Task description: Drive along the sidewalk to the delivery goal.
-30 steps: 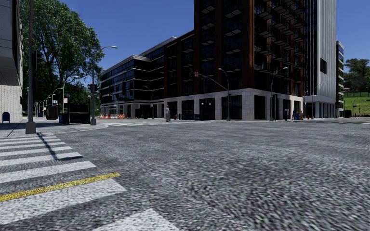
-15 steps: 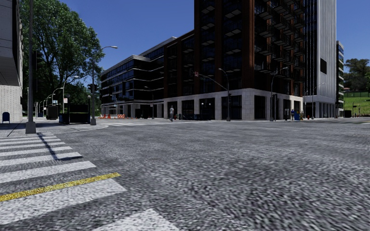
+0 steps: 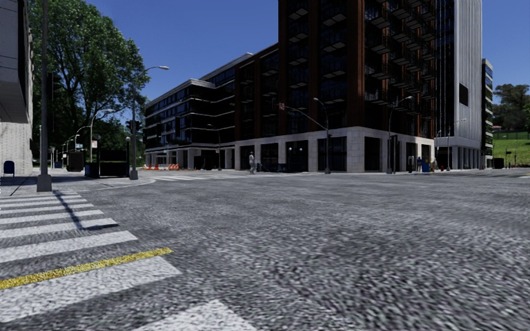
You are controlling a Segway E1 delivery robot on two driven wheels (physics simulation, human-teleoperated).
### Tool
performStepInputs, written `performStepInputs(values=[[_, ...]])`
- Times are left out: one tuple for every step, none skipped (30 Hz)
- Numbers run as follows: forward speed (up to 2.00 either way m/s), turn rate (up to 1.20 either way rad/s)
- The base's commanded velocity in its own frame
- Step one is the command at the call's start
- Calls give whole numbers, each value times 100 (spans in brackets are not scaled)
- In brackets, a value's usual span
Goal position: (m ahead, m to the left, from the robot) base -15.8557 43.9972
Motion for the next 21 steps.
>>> performStepInputs(values=[[38, 39], [64, 55], [79, 64], [79, 64], [86, 65], [89, 66], [90, 66], [90, 66], [93, 66], [96, 66], [97, 66], [97, 66], [98, 66], [99, 66], [99, 66], [100, 66], [105, 66], [113, 66], [113, 66], [120, 66], [122, 66]])
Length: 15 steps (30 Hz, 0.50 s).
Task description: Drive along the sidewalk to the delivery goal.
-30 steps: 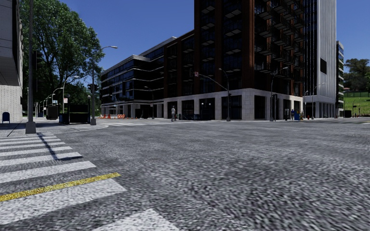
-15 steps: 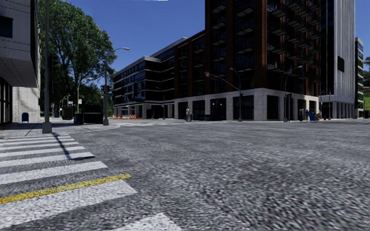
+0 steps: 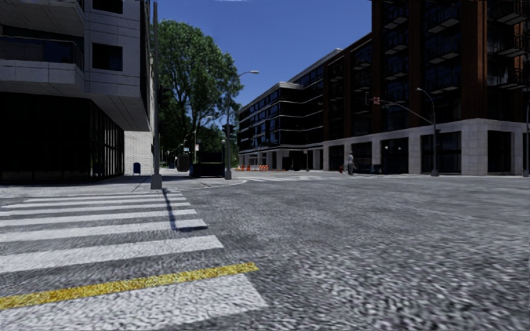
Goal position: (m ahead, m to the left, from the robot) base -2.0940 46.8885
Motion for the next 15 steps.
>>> performStepInputs(values=[[122, 66], [122, 66], [122, 66], [123, 66], [123, 66], [123, 66], [123, 66], [125, 66], [125, 66], [127, 66], [130, 66], [134, 66], [134, 66], [135, 66], [142, 66]])
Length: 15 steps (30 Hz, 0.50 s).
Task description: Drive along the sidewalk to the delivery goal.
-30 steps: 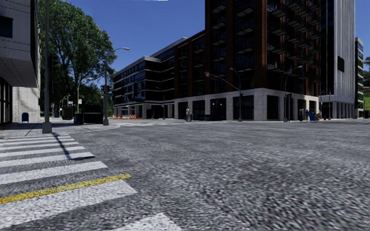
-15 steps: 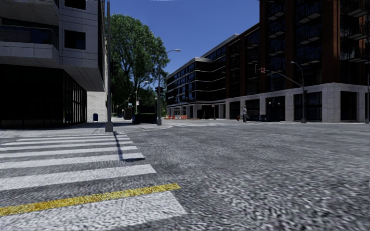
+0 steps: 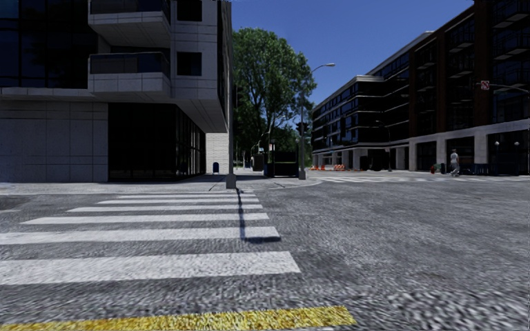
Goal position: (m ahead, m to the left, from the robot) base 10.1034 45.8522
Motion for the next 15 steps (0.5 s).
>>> performStepInputs(values=[[142, 66], [150, 66], [153, 66], [154, 66], [154, 66], [155, 66], [156, 66], [161, 63], [161, 63], [200, 47], [200, 0], [200, 0], [200, 0], [200, 0], [200, 0]])
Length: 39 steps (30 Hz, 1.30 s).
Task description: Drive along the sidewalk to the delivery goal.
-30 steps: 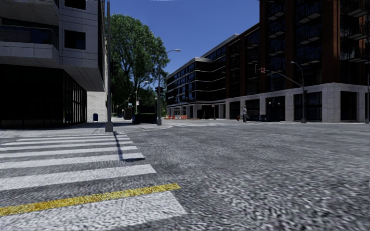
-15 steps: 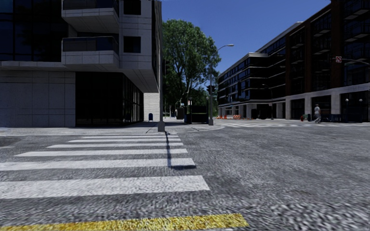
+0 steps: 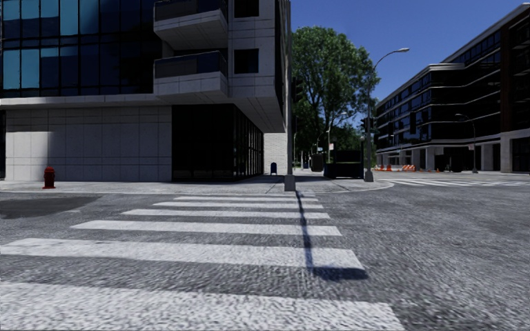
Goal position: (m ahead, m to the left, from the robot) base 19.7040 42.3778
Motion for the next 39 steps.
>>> performStepInputs(values=[[200, 0], [200, 0], [200, 0], [200, 0], [200, 0], [200, 0], [200, 0], [200, 0], [200, 0], [200, 0], [200, 0], [200, 0], [200, 0], [200, 0], [200, 0], [200, 0], [200, 0], [200, 0], [200, 0], [200, 0], [200, 0], [200, 0], [200, 0], [200, 0], [200, 0], [200, 0], [200, 0], [200, 0], [200, 0], [200, 0], [200, 0], [200, 0], [200, 0], [200, 0], [200, 0], [200, 0], [200, 0], [200, 0], [200, 0]])
